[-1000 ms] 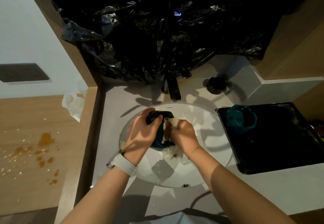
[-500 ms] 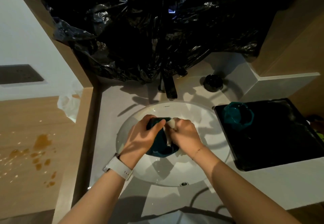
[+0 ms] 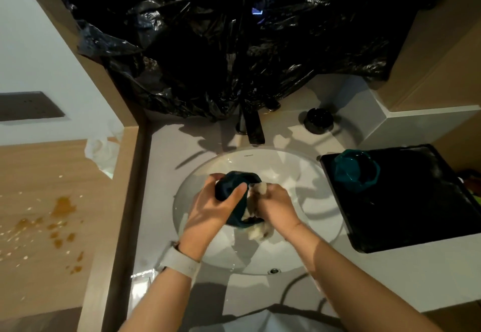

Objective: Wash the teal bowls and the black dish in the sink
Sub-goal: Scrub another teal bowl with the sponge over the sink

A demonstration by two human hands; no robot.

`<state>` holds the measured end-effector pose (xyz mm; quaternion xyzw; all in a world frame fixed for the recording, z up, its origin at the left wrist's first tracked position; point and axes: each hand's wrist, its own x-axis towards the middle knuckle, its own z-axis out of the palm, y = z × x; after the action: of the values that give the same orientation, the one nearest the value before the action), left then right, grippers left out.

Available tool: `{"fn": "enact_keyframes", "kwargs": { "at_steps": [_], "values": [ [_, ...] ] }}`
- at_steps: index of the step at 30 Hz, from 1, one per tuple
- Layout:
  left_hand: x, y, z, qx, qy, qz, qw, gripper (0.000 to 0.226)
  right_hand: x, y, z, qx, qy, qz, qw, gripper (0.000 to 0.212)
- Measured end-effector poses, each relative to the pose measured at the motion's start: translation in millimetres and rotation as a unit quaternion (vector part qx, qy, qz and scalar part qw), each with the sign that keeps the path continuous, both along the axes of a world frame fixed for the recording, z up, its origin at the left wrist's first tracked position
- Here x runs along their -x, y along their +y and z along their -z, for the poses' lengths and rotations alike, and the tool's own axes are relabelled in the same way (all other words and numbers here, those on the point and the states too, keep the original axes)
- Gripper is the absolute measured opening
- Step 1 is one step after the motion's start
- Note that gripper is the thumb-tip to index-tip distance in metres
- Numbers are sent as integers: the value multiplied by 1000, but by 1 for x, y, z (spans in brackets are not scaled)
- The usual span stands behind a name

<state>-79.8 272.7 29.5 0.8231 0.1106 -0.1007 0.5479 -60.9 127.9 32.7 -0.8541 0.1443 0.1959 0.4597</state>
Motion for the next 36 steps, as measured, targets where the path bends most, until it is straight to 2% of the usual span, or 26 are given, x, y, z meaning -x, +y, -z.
{"fn": "enact_keyframes", "kwargs": {
  "at_steps": [2, 4, 7, 10, 13, 15, 19, 22, 24, 26, 28, 29, 31, 34, 36],
  "values": [
    [-8, 14, -2, 4, 12, 101, 995, 54, -8, -5, -17, 90, -22, -125, 988, 17],
    [-11, 14, -3, -8, -27, 118, 993, 58, -14, -7, -21, 119, -63, -175, 975, 26],
    [-11, 0, -6, -38, -65, 24, 997, 45, -12, -2, -6, 128, -119, -99, 980, 22],
    [-6, -19, -8, -80, -25, -57, 995, 36, -2, 1, 5, 98, -113, -28, 988, 20],
    [5, -31, 1, -71, -2, -99, 993, 35, 5, -2, 13, 130, -102, -87, 982, 23],
    [12, -34, 4, -53, -4, -117, 992, 33, 7, -4, 18, 163, -100, -93, 977, 27],
    [18, -33, 9, -19, 21, -130, 991, 29, 17, -7, 19, 185, -106, -134, 968, 18],
    [21, -30, 16, -3, 56, -146, 988, 25, 23, -10, 18, 149, -87, -149, 974, 26],
    [23, -30, 19, -4, 60, -150, 987, 23, 24, -13, 17, 160, -69, -150, 973, 24],
    [26, -33, 18, -10, 55, -148, 987, 22, 25, -14, 18, 204, -62, -163, 963, 31],
    [28, -36, 15, -34, 40, -142, 988, 24, 25, -16, 20, 266, -57, -171, 947, 11],
    [30, -38, 13, -49, 32, -137, 989, 25, 24, -17, 22, 298, -55, -178, 936, 7],
    [32, -40, 11, -80, 20, -103, 991, 28, 20, -21, 26, 343, -47, -197, 917, 17],
    [32, -42, 6, -84, 28, -45, 995, 26, 7, -28, 27, 324, -31, -171, 930, 16],
    [29, -39, 5, -67, 32, -54, 996, 24, 4, -28, 35, 260, 15, -153, 953, 17]
  ]
}}
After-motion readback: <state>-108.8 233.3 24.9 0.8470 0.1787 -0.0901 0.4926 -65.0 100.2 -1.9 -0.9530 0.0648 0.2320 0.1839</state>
